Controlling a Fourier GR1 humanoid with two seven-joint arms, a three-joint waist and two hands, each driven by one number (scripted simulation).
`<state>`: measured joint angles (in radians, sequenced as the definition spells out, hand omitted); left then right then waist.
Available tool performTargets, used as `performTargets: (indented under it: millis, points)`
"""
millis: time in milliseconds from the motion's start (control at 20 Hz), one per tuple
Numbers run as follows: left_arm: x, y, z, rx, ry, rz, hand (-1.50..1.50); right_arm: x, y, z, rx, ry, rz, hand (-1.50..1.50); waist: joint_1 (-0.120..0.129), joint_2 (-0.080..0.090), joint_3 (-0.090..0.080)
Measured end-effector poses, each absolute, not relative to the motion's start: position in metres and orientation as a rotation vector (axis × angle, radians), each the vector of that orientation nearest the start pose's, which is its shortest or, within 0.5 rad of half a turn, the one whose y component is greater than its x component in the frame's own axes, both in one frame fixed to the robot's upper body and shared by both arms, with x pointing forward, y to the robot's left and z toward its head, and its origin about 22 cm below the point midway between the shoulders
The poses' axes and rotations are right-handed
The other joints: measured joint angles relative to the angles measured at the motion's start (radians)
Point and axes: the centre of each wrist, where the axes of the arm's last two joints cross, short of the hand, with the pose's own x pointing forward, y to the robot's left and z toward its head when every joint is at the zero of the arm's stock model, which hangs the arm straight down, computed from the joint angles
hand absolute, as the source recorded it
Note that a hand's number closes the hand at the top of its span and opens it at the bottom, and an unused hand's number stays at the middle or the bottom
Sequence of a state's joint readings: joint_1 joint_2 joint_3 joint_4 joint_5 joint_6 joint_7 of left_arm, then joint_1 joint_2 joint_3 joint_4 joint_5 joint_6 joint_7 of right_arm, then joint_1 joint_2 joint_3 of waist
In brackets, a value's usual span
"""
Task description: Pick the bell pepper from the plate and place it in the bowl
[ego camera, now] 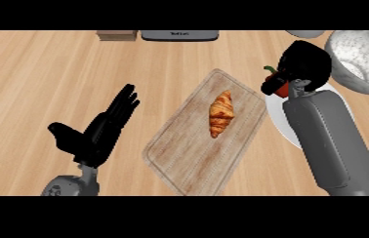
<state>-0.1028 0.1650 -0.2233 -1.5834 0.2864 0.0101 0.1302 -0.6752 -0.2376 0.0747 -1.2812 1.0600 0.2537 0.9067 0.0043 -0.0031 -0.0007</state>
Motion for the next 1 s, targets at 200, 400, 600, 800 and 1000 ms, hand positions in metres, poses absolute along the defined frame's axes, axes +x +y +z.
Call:
performTargets:
  millis: [200,400,600,800,1000]
  points:
    - [0.262,0.209,0.025,-0.268,-1.472,-0.131,0.00,0.368,-0.181,0.187,-1.366,-0.942,0.650,1.50,-0.007,-0.002,0.000]
    - [0.265,0.206,0.025,-0.265,-1.473,-0.124,0.00,0.355,-0.183,0.223,-1.443,-1.006,0.609,1.50,-0.009,-0.001,0.000]
    - [0.265,0.208,0.025,-0.267,-1.482,-0.130,0.00,0.354,-0.187,0.250,-1.476,-1.036,0.561,1.50,-0.004,0.000,0.000]
    - [0.267,0.205,0.026,-0.270,-1.484,-0.132,0.00,0.362,-0.212,0.264,-1.501,-1.019,0.507,1.50,-0.002,0.002,0.000]
    - [0.262,0.207,0.026,-0.274,-1.481,-0.132,0.00,0.370,-0.242,0.268,-1.531,-0.997,0.452,1.50,0.001,0.003,0.000]
